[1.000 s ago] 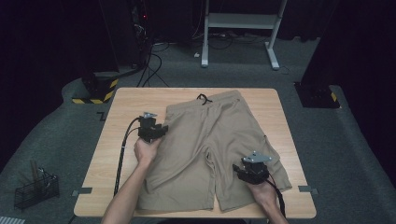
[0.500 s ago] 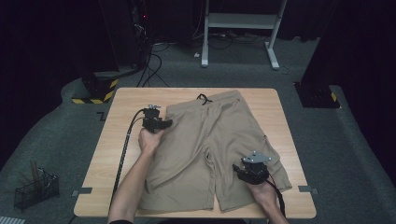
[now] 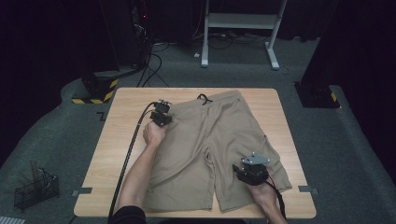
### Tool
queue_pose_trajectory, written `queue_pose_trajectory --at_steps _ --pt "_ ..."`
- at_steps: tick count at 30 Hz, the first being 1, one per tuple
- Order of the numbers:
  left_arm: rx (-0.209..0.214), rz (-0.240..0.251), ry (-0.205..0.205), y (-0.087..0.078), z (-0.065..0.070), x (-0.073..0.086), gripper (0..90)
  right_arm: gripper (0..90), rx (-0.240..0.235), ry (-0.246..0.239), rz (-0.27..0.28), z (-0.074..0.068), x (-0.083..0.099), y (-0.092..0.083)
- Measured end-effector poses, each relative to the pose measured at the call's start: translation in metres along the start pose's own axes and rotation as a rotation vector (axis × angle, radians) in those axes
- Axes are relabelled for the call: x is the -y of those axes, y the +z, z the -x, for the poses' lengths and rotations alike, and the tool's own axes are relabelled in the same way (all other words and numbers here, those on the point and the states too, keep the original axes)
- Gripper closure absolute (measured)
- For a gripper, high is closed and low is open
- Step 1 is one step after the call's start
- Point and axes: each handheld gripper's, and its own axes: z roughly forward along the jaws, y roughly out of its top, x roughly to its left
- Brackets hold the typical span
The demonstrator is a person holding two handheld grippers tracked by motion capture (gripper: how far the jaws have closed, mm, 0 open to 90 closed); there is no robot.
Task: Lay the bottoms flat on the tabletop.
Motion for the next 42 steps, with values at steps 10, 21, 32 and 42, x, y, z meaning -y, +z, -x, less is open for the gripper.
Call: queue_pose_trajectory --at_steps 10,21,32,42 --pt "-0.215 0.045 -0.024 0.000 -0.041 -0.010 87.2 51.2 -0.039 0.036 -0.007 -0.004 0.005 -0.006" --pt "0.031 0.084 0.005 -0.063 -0.002 0.031 50.9 53.0 -0.083 0.019 -0.011 -0.008 0.002 -0.012" --pt "0.098 0.059 -0.028 -0.015 0.014 0.032 43.3 46.9 -0.103 -0.013 -0.010 -0.016 -0.015 0.016" --pt "0.126 0.113 -0.009 -0.047 0.033 0.032 40.8 47.9 -0.047 0.014 -0.008 -0.014 -0.032 0.028"
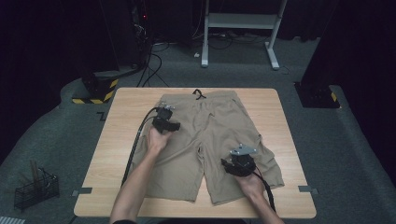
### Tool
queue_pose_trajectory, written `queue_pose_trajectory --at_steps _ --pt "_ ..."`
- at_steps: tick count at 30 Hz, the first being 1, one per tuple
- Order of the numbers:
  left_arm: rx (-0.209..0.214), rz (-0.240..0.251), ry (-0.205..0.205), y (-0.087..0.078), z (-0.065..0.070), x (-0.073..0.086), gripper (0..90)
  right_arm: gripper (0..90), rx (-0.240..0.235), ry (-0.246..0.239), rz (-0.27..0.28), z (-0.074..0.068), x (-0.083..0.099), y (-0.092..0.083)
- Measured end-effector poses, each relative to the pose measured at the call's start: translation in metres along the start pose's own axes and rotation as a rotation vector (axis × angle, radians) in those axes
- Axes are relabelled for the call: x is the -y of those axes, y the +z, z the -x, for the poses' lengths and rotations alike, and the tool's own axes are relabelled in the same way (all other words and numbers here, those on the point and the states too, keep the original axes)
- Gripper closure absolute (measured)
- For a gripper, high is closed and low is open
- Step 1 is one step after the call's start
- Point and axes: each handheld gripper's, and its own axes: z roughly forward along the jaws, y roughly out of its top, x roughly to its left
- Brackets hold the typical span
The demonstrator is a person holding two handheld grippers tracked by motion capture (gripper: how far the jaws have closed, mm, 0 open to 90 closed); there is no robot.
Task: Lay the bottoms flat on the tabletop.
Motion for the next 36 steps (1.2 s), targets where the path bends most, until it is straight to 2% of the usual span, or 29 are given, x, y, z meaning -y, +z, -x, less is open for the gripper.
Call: queue_pose_trajectory --at_steps 2,3,4,5,7,9,10,11,12,15,16,18,19,21,22,23,24,25,26,28,30,31,32,33,36 --pt "0.021 0.012 0.042 -0.019 0.007 0.014 40.0 50.8 -0.022 0.007 0.033 0.000 0.004 -0.015" --pt "0.032 0.014 0.048 -0.029 0.011 0.023 39.1 52.2 -0.022 0.007 0.033 0.000 0.005 -0.020" --pt "0.072 0.034 0.037 -0.041 0.015 0.037 38.9 55.7 -0.022 0.004 0.024 0.000 0.007 -0.026" --pt "0.102 0.030 0.036 -0.047 0.019 0.048 39.0 59.5 -0.041 0.004 0.019 0.002 0.011 -0.032" --pt "0.091 0.017 0.072 -0.056 0.030 0.069 38.7 67.0 -0.073 0.005 0.013 0.004 0.018 -0.038" --pt "0.097 0.031 0.069 -0.062 0.037 0.085 38.8 70.6 -0.067 -0.003 0.002 0.005 0.024 -0.038" --pt "0.086 0.056 0.056 -0.067 0.041 0.094 38.6 70.7 -0.070 0.008 -0.001 0.007 0.027 -0.037" --pt "0.098 0.080 0.029 -0.071 0.043 0.101 38.8 70.5 -0.064 0.017 -0.008 0.010 0.031 -0.035" --pt "0.110 0.089 0.005 -0.073 0.046 0.107 38.7 70.5 -0.058 0.023 -0.013 0.011 0.033 -0.034" --pt "0.116 0.082 -0.005 -0.075 0.058 0.121 39.1 68.6 -0.057 0.035 -0.002 0.010 0.036 -0.035" --pt "0.111 0.047 0.019 -0.072 0.065 0.127 39.1 66.3 -0.050 0.027 -0.005 0.008 0.036 -0.036" --pt "0.060 0.083 0.074 -0.073 0.081 0.135 38.5 61.6 -0.030 0.026 -0.006 0.001 0.036 -0.035" --pt "0.065 0.087 0.086 -0.074 0.086 0.136 40.2 62.0 -0.016 0.008 -0.003 -0.007 0.036 -0.034" --pt "0.072 0.081 0.098 -0.075 0.096 0.137 41.5 62.3 -0.030 -0.014 0.007 -0.018 0.035 -0.033" --pt "0.063 0.069 0.103 -0.077 0.100 0.136 41.6 62.1 -0.035 -0.038 0.012 -0.025 0.034 -0.032" --pt "0.047 0.062 0.109 -0.079 0.103 0.136 40.7 61.0 -0.017 -0.070 0.012 -0.031 0.033 -0.032" --pt "0.046 0.067 0.105 -0.081 0.105 0.138 39.4 60.4 -0.001 -0.092 0.012 -0.035 0.033 -0.032" --pt "0.058 0.071 0.092 -0.082 0.104 0.140 38.7 60.4 -0.013 -0.089 0.017 -0.037 0.033 -0.032" --pt "0.077 0.066 0.081 -0.082 0.104 0.142 38.4 60.8 -0.030 -0.062 0.019 -0.037 0.033 -0.031" --pt "0.076 0.070 0.093 -0.085 0.106 0.146 36.9 59.0 -0.058 -0.031 0.011 -0.035 0.034 -0.031" --pt "0.086 0.052 0.099 -0.088 0.106 0.146 36.9 58.4 -0.070 -0.045 0.011 -0.038 0.034 -0.032" --pt "0.082 0.048 0.102 -0.090 0.105 0.146 37.0 57.2 -0.091 -0.071 0.007 -0.040 0.035 -0.034" --pt "0.080 0.051 0.101 -0.091 0.103 0.146 37.2 56.2 -0.089 -0.089 0.002 -0.040 0.035 -0.035" --pt "0.078 0.063 0.079 -0.094 0.097 0.147 37.2 55.3 -0.079 -0.091 0.003 -0.038 0.035 -0.037" --pt "0.067 0.117 0.011 -0.101 0.079 0.147 36.5 52.2 -0.032 -0.019 0.058 -0.014 0.036 -0.045"
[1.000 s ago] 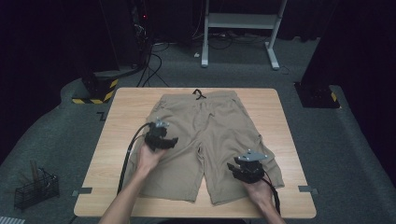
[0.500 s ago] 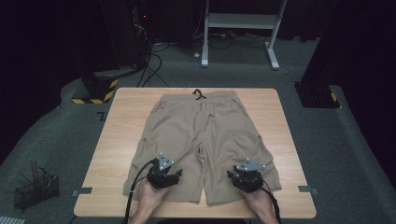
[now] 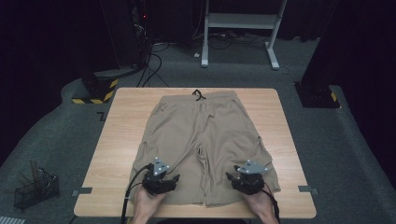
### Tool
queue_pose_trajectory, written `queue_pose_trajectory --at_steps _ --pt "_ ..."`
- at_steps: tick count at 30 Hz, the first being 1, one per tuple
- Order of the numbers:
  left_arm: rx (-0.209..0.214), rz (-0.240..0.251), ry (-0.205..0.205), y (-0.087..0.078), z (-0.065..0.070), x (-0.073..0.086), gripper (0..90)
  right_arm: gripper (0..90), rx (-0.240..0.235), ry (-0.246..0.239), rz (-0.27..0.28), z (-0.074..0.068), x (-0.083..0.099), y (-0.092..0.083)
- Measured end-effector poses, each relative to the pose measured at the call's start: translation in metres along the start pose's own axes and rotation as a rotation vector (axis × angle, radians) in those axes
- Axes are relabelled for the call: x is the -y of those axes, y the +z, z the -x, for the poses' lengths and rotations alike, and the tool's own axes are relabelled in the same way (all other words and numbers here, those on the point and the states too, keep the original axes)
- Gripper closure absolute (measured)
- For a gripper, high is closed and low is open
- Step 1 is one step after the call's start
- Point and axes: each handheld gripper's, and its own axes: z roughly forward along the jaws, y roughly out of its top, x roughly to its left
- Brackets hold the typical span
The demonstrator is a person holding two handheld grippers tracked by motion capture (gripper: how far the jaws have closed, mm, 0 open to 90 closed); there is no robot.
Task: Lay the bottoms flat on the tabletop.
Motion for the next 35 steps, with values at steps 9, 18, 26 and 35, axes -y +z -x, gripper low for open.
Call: queue_pose_trajectory --at_steps 9,18,26,35 --pt "-0.026 0.016 -0.160 0.008 -0.036 0.011 34.7 50.5 0.097 0.165 -0.040 0.058 0.017 -0.006" --pt "-0.113 0.027 -0.118 -0.002 -0.048 0.011 34.0 49.1 0.145 0.150 -0.002 0.060 0.020 -0.016" --pt "-0.100 0.010 -0.087 0.005 -0.051 0.016 32.6 46.1 0.161 0.149 -0.054 0.067 0.024 -0.013" --pt "-0.096 0.011 -0.089 0.005 -0.051 0.016 31.9 44.9 0.153 0.153 -0.055 0.067 0.024 -0.013"
